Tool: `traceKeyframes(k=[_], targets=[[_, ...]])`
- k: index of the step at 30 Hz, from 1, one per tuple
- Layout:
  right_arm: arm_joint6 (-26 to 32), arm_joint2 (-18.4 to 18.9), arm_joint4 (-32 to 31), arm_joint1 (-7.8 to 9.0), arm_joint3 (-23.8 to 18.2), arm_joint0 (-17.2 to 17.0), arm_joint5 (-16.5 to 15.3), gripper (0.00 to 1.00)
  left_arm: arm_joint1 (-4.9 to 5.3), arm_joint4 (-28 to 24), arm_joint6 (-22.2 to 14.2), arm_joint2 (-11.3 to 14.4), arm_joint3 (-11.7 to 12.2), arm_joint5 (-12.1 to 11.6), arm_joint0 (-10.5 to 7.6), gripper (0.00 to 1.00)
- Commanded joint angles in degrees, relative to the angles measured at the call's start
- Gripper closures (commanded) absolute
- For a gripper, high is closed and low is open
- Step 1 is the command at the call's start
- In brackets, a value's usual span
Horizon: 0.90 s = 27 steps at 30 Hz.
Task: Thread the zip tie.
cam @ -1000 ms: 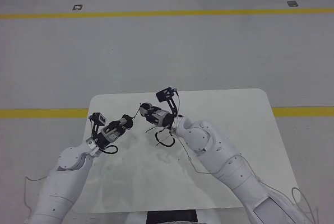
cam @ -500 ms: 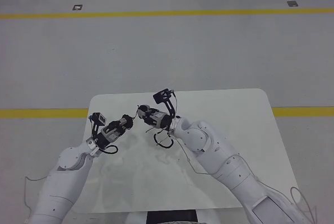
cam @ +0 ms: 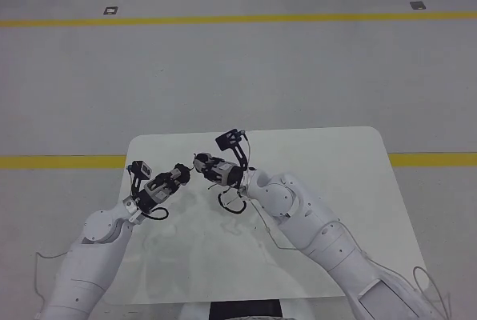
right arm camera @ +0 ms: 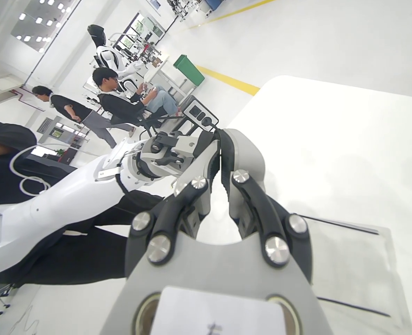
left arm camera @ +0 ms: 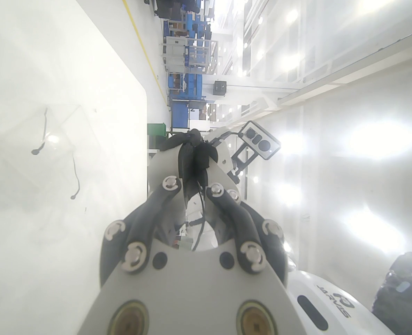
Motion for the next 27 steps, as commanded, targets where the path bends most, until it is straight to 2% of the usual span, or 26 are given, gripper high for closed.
traceKeyframes(k=[1,2,3,13,20,23,27], targets=[[-0.38,0.11,-0.17,-0.02,0.01,-0.02,0.06,0.8,0.0,0.0,0.0,0.0,0.0,0.0,0.0,1.0],[-0.53,0.19,-0.28,-0.01,0.0,-0.07,0.14,0.16,0.0,0.0,0.0,0.0,0.0,0.0,0.0,1.0],[-0.66,0.29,-0.42,-0.01,-0.06,-0.11,0.26,0.0,0.0,0.0,0.0,0.0,0.0,0.0,0.0,1.0],[-1.69,2.3,-2.24,0.53,-1.88,-1.28,0.7,0.0,0.0,0.0,0.0,0.0,0.0,0.0,0.0,1.0],[-3.04,5.75,-4.73,1.58,-3.35,-3.69,1.91,0.0,0.0,0.0,0.0,0.0,0.0,0.0,0.0,1.0],[-4.36,6.65,-6.72,1.89,-4.29,-4.64,3.23,0.0,-0.06,-3.85,-0.57,-0.04,-1.37,2.89,0.28,1.0],[-6.82,6.96,-9.07,2.01,-5.28,-5.6,4.47,0.0,0.14,-14.83,-7.36,-1.63,-1.91,10.52,0.6,1.0]])
